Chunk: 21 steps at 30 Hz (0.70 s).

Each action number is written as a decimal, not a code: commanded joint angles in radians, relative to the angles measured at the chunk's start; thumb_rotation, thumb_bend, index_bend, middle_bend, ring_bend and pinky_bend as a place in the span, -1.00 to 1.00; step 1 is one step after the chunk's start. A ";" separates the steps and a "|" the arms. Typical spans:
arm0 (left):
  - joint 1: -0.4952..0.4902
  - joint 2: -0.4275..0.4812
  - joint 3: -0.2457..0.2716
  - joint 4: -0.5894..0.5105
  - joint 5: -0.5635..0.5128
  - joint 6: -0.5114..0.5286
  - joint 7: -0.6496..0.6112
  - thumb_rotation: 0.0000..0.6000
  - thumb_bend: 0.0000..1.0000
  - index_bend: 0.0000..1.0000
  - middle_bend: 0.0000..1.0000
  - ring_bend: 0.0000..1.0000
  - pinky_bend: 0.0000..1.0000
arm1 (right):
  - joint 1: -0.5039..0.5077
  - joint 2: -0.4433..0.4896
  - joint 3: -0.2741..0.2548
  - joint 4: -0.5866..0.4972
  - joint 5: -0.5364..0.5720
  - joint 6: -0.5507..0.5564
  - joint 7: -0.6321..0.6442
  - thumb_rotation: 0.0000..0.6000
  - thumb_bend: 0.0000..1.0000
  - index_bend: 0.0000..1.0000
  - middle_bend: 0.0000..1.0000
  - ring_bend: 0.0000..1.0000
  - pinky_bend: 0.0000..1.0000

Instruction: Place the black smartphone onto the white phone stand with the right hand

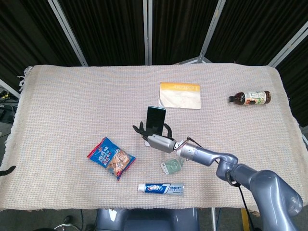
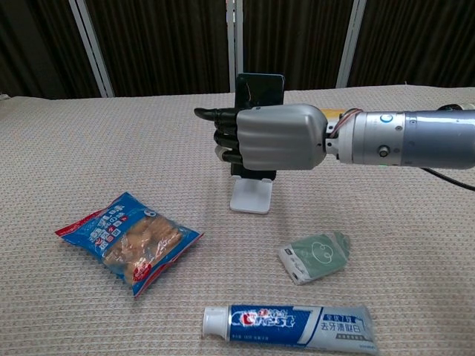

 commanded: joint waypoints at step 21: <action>0.033 0.016 0.022 -0.036 0.132 0.115 -0.035 1.00 -1.00 -1.00 -1.00 -1.00 -1.00 | -0.571 0.331 0.058 -0.621 0.463 0.496 0.486 1.00 -1.00 -0.93 -0.85 -0.88 -1.00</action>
